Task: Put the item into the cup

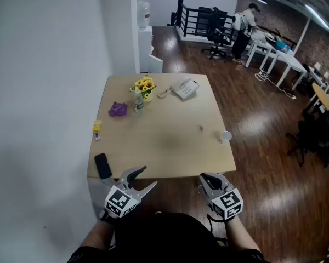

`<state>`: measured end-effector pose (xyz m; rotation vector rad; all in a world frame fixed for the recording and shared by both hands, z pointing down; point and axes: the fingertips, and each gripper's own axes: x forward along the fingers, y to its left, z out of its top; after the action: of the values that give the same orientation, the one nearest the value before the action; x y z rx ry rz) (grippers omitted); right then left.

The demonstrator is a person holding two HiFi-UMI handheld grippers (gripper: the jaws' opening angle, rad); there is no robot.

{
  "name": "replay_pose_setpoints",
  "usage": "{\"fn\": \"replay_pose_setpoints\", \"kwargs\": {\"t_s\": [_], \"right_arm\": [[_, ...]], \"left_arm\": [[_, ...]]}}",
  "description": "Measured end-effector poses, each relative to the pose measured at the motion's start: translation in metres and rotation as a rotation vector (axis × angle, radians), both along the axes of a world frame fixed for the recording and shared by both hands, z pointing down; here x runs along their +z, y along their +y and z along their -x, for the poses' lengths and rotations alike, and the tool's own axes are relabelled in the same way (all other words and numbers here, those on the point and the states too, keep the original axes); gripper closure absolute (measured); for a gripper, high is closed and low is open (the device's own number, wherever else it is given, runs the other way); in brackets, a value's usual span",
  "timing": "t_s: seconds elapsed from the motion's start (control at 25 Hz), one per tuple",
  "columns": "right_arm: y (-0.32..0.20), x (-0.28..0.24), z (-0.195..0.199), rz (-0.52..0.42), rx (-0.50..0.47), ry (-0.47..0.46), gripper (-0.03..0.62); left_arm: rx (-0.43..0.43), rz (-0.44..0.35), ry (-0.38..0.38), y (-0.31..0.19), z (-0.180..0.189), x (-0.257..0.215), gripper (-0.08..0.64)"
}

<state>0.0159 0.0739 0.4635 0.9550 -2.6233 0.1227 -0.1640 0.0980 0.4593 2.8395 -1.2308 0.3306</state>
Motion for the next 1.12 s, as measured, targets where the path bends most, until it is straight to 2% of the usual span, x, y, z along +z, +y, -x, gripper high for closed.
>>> {"fn": "replay_pose_setpoints", "kwargs": {"t_s": [0.36, 0.56, 0.84, 1.12], "right_arm": [[-0.014, 0.007, -0.001, -0.044, -0.002, 0.079, 0.532], [-0.042, 0.018, -0.011, -0.049, 0.002, 0.113, 0.523], [-0.114, 0.031, -0.033, -0.049, 0.009, 0.159, 0.511], [-0.217, 0.047, -0.049, -0.057, -0.023, 0.24, 0.494]], "left_arm": [[0.028, 0.027, -0.004, -0.005, 0.001, 0.007, 0.304], [0.019, 0.049, -0.003, -0.018, 0.0, 0.015, 0.304], [-0.019, 0.073, -0.016, -0.06, -0.004, 0.021, 0.304], [-0.053, 0.114, -0.023, -0.124, -0.019, 0.032, 0.304]]}}
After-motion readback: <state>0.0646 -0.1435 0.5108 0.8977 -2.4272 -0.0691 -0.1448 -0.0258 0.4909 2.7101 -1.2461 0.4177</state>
